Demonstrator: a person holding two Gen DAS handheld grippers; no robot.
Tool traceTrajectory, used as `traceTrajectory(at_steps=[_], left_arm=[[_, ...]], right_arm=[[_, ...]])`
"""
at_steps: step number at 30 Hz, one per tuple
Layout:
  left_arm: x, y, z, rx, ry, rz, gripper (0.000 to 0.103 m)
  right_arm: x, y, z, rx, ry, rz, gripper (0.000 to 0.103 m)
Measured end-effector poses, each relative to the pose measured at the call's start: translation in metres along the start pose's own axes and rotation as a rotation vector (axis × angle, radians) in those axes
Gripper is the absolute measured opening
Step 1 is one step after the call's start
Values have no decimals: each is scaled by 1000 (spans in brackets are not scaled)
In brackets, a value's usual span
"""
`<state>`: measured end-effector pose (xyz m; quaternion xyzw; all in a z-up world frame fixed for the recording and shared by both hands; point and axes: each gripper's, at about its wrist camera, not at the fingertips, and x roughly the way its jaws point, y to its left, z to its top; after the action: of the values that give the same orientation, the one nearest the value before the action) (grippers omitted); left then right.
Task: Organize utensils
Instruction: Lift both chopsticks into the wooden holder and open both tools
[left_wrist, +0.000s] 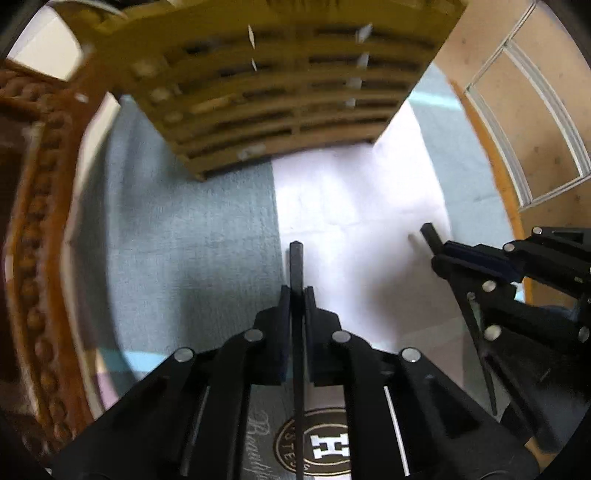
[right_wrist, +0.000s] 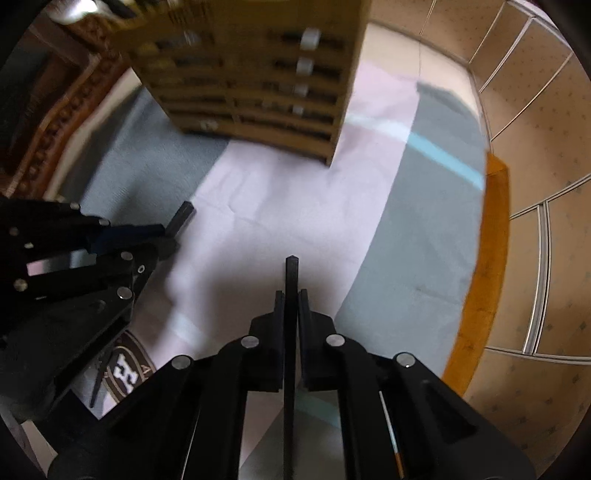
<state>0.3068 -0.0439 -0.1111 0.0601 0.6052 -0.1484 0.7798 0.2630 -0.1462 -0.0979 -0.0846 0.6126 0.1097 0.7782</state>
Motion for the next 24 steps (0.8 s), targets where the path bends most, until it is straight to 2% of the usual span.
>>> traceTrajectory(at_steps=[6, 10, 13, 16, 19, 24], left_arm=[[-81, 9, -8, -48, -222, -13, 7], [-131, 13, -29, -61, -378, -21, 7], [-169, 11, -39, -66, -503, 8, 7], [-187, -8, -46, -69, -605, 24, 7], [-217, -10, -53, -76, -716, 44, 7], [-258, -19, -57, -67, -869, 96, 7]], right_arm=[[-64, -9, 2, 28, -167, 7, 7], [-116, -12, -6, 44, -305, 19, 7], [-154, -16, -17, 57, -414, 39, 7], [-181, -17, -24, 67, -508, 41, 7], [-206, -16, -36, 80, -609, 50, 7], [-246, -17, -45, 95, -796, 70, 7]])
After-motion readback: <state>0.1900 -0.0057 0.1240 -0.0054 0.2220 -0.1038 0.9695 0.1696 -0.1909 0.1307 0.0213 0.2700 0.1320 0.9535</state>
